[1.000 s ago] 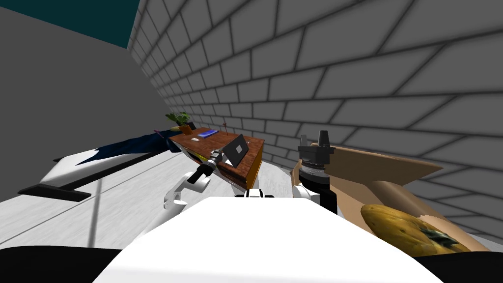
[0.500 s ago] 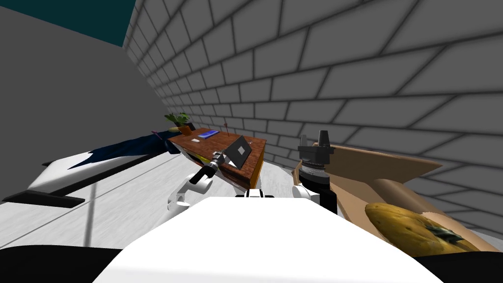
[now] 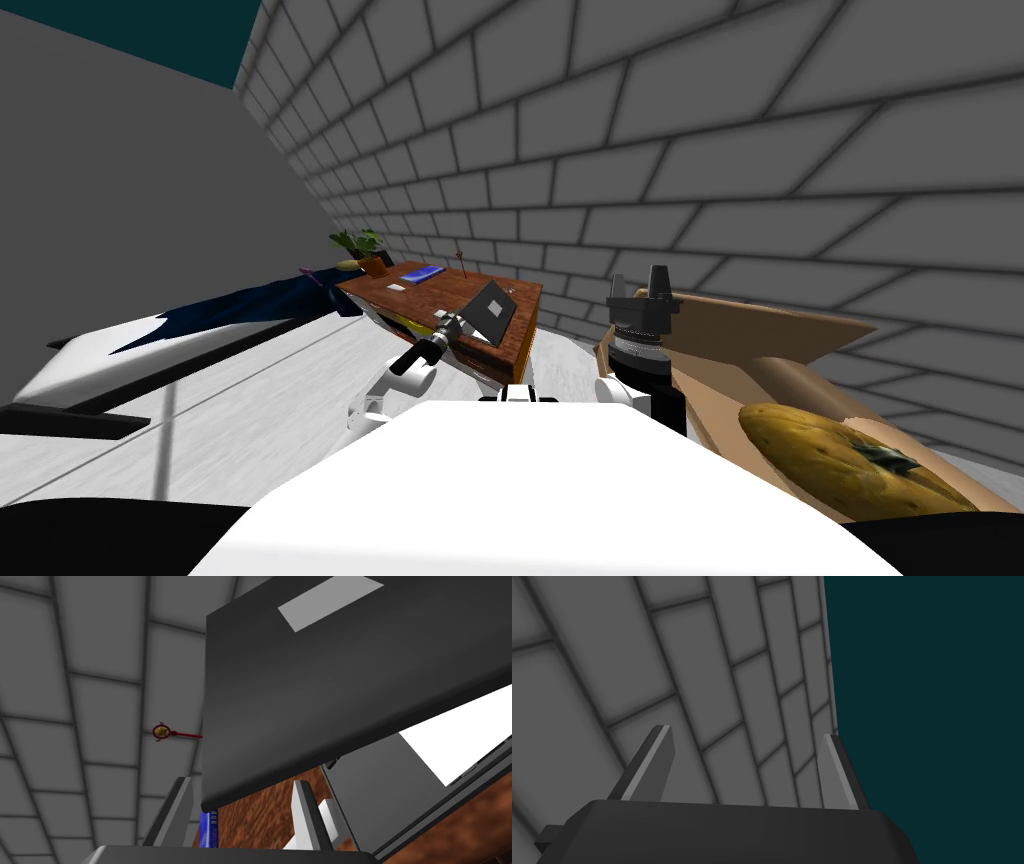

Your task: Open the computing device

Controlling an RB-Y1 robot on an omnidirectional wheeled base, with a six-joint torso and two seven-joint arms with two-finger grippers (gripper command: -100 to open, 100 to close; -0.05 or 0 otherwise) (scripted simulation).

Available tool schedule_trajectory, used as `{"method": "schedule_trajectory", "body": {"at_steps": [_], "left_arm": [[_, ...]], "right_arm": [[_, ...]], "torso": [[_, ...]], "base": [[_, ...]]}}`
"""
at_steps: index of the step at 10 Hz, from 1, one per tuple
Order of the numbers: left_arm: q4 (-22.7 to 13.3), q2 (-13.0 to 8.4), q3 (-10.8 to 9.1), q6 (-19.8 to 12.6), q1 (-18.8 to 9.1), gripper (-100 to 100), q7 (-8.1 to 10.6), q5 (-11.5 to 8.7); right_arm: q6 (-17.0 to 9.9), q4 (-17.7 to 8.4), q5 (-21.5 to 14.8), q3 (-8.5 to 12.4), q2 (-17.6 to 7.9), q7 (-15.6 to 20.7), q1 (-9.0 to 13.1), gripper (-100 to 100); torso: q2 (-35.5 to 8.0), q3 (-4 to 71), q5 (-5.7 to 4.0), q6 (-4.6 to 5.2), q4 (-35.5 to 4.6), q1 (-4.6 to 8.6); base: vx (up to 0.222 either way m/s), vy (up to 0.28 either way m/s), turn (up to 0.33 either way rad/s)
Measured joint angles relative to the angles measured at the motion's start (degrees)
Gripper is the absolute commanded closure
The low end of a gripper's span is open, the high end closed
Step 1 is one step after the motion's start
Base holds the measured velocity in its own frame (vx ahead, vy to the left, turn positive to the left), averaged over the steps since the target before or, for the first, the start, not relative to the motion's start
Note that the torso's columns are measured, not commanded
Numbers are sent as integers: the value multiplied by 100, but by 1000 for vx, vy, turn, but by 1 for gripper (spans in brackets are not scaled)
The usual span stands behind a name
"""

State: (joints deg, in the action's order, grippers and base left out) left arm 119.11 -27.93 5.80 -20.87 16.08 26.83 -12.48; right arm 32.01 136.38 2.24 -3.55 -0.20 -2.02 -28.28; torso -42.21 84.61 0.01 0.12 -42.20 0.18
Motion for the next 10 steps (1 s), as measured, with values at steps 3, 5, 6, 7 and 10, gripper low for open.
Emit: {"method": "schedule_trajectory", "body": {"at_steps": [3, 5, 6, 7, 10], "left_arm": [[-133, 104, 51, 30, 10, 100, 58, -92], [-359, 286, 144, 135, 15, -100, 183, -278], [-568, 402, 160, 158, -161, -100, 97, -357], [-746, 486, 162, 128, -348, -100, 2, -370], [-1209, 676, 169, 60, -839, -100, -220, -491]], "right_arm": [[0, 0, 0, 0, 0, 0, 0, 0], [0, 0, 0, 1, -1, 0, 0, 0], [0, 0, 0, 1, 0, 0, 0, 0], [0, 0, 0, 0, 0, 0, 1, 0], [0, 0, 0, 0, 0, 0, 1, 0]], "torso": [[-7, -5, 4, 0, -7, -22], [5, 3, 9, -9, -4, -40], [-12, -6, -1, -15, -9, -12], [-21, -13, -10, -10, -13, 14], [-14, -9, -3, -10, -18, -19]], "base": [[1, 69, -41], [-27, 106, 47], [-83, 14, 127], [-47, -15, -10], [-49, 1, 90]]}}
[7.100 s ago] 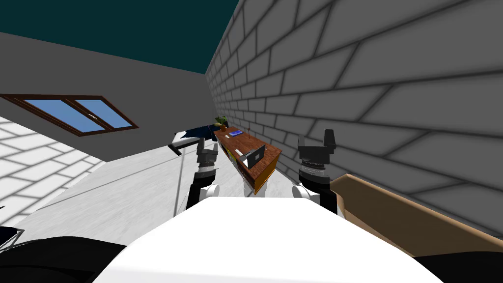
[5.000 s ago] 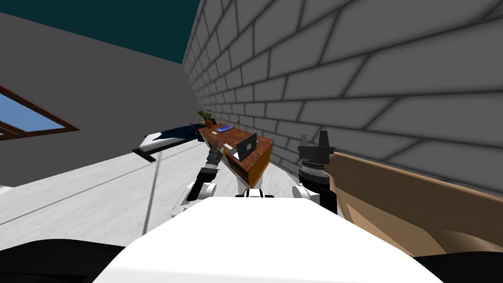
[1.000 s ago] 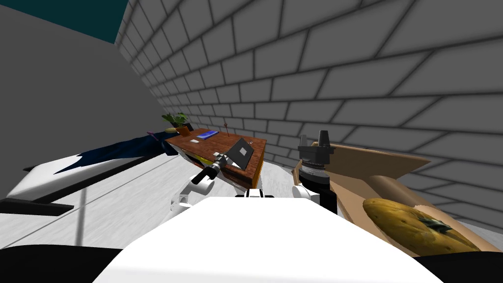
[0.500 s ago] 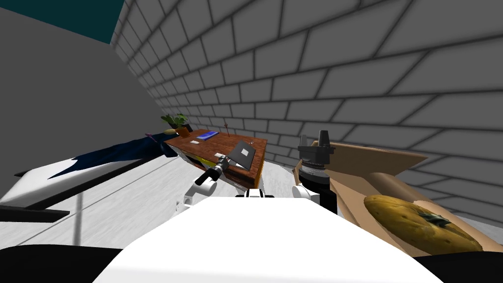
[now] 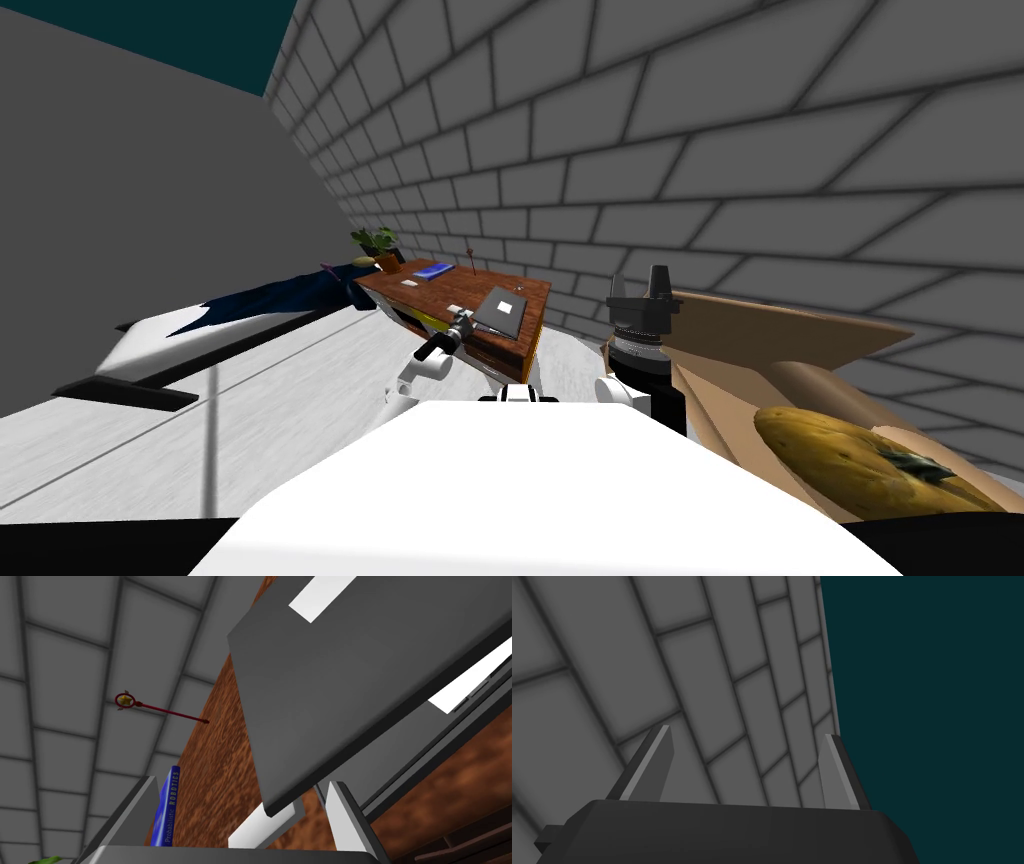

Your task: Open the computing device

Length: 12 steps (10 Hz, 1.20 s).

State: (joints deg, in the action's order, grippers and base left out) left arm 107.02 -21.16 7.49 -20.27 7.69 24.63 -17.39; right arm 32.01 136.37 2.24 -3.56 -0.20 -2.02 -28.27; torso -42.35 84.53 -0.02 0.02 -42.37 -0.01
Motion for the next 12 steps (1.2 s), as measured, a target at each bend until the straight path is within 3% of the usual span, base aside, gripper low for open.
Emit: {"method": "schedule_trajectory", "body": {"at_steps": [4, 6, 8, 10, 12], "left_arm": [[-639, 248, 16, 1, -675, -100, -256, -112], [-954, 472, 21, -63, -1050, -100, -445, -187], [-1234, 476, 33, -37, -1319, -100, -484, -219], [-1441, 683, 33, -102, -1603, -100, -665, -290], [-1776, 676, 54, -34, -1877, -100, -707, -344]], "right_arm": [[0, 0, 0, 0, 0, 0, 0, 0], [0, 0, 0, 0, 0, 0, 0, 0], [0, 0, 0, 0, 0, 0, 0, 0], [0, 0, 0, 0, 0, 0, 0, 0], [0, 0, 0, 0, 0, 0, 0, 0]], "torso": [[4, 2, 1, 0, 7, 7], [-5, -3, 2, -1, 6, 1], [22, 14, 0, -2, 14, 8], [-2, -1, 4, 1, 6, -2], [17, 11, 0, -3, 13, 8]], "base": [[-50, 30, 105], [-71, 21, 64], [-34, 16, 107], [-53, 14, 35], [-22, 13, 69]]}}
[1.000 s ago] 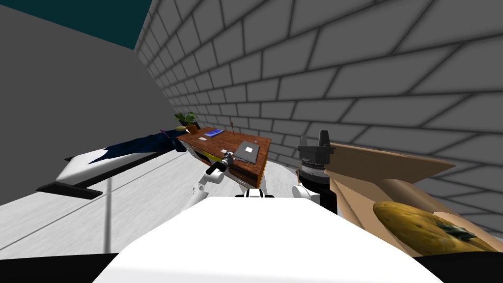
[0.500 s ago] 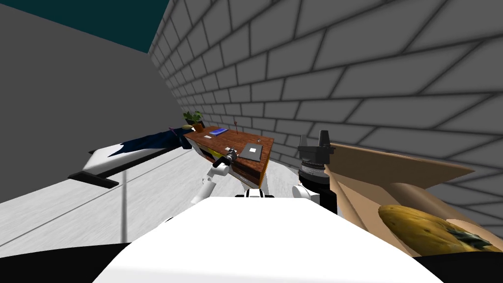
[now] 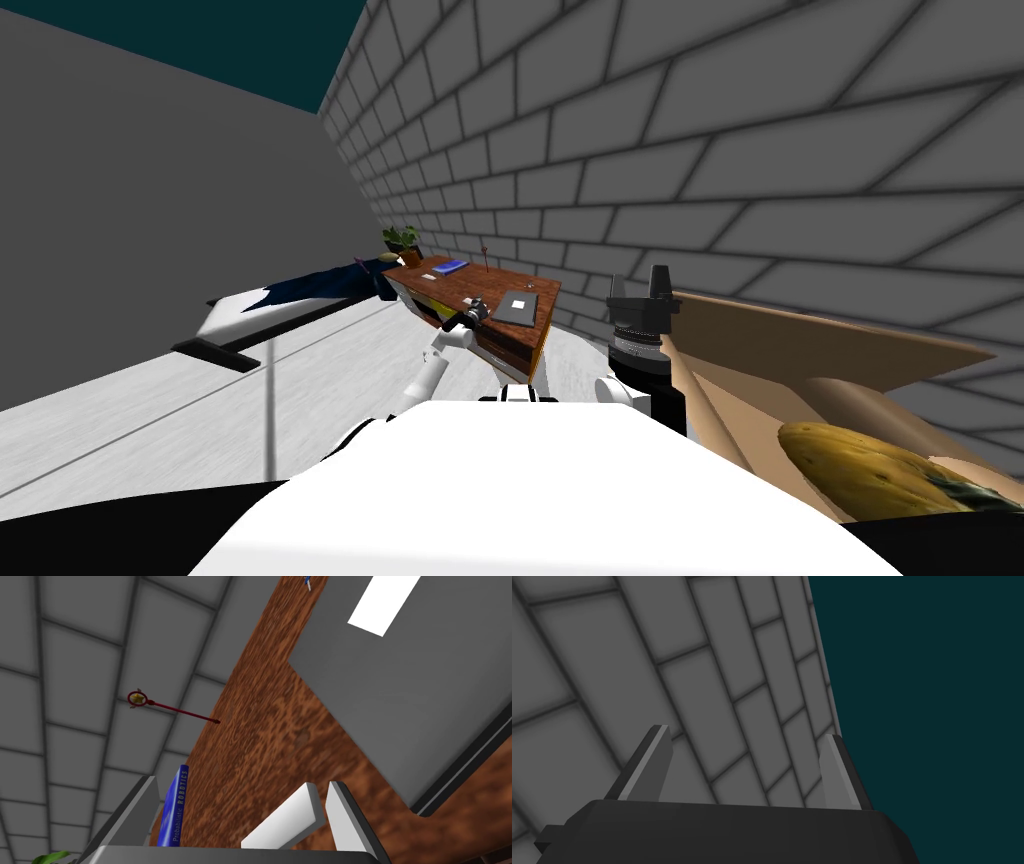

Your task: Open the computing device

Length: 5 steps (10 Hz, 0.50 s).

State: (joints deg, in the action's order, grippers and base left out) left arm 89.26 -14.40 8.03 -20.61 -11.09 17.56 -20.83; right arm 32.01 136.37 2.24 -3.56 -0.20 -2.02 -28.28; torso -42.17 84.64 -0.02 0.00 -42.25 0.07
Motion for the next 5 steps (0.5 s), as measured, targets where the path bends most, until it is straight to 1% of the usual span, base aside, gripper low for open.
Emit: {"method": "schedule_trajectory", "body": {"at_steps": [1, 2, 3, 4, 5], "left_arm": [[-205, 113, 1, -15, -212, -100, -95, -70], [-387, 188, 8, -27, -394, -100, -181, -100], [-540, 217, 12, -25, -531, -100, -214, -101], [-706, 383, 3, -60, -720, -100, -318, -122], [-861, 468, 9, -74, -879, -100, -405, -140]], "right_arm": [[0, 0, 0, 1, 0, 0, 0, 0], [0, 0, 0, 1, 0, 0, 0, 0], [0, 0, 0, 0, 0, 0, 1, 0], [0, 0, 0, 1, 0, 0, 0, 0], [0, 0, 0, 0, 0, 0, 1, 0]], "torso": [[-11, -5, 3, -2, -3, -13], [-21, -13, 5, 0, -6, -16], [-14, -9, 2, 3, -5, -2], [-19, -11, 2, -1, -5, -10], [-20, -12, 3, 0, -6, -10]], "base": [[-68, 37, 153], [-40, 12, 3], [-70, 39, 122], [-87, 42, 109], [-48, 17, 23]]}}
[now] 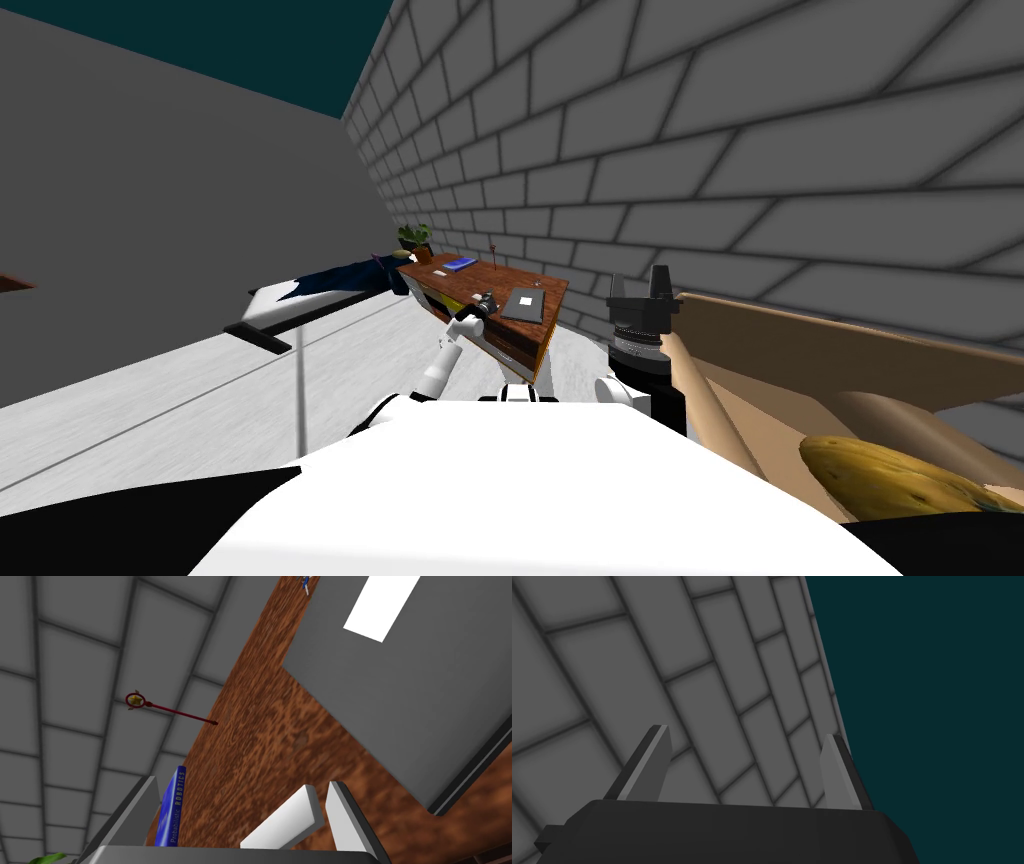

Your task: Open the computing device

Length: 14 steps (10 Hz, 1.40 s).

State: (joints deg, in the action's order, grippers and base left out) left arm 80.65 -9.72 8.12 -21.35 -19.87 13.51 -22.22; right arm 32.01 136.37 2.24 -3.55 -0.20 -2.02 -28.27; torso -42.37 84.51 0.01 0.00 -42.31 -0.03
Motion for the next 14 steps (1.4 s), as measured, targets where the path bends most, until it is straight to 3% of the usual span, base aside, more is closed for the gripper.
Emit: {"method": "schedule_trajectory", "body": {"at_steps": [4, 5, 7, 8, 10, 12, 13, 14], "left_arm": [[-781, 145, 51, 40, -740, -100, -260, -230], [-986, 206, 106, 80, -877, -100, -381, -373], [-1373, 380, 74, 43, -1233, -100, -490, -329], [-1391, 359, 70, 6, -1349, -100, -491, -349], [-1656, 539, 75, -56, -1646, -100, -670, -442], [-1870, 608, 55, -82, -1911, -100, -693, -397], [-1883, 609, 58, -73, -1921, 0, -696, -401], [-1882, 609, 58, -73, -1920, 0, -696, -400]], "right_arm": [[0, 0, 0, 0, 0, 0, 0, 0], [0, 0, 0, 0, 0, 0, -1, 0], [0, 0, 0, 0, 0, 0, 0, 0], [0, 0, 0, -1, 0, 0, 0, 0], [0, 0, 0, 0, 0, 0, 0, 0], [0, 0, 0, -1, 0, 0, 0, 0], [0, 0, 0, -1, 0, 0, -1, 0], [0, 0, 0, -1, 0, 0, -1, 0]], "torso": [[14, 9, -3, 3, 4, 10], [4, 3, -1, -3, 2, 2], [9, 5, -3, 2, 2, 9], [18, 11, -3, 0, 5, 9], [8, 5, 1, 1, 2, -3], [12, 7, -4, 1, 4, 11], [14, 8, -2, 0, 4, 7], [14, 9, -1, 0, 4, 4]], "base": [[-46, 28, 111], [-72, 33, 109], [-33, 10, -3], [-41, 38, 189], [-35, 24, 50], [-14, 2, -8], [0, 0, 0], [0, 0, 0]]}}
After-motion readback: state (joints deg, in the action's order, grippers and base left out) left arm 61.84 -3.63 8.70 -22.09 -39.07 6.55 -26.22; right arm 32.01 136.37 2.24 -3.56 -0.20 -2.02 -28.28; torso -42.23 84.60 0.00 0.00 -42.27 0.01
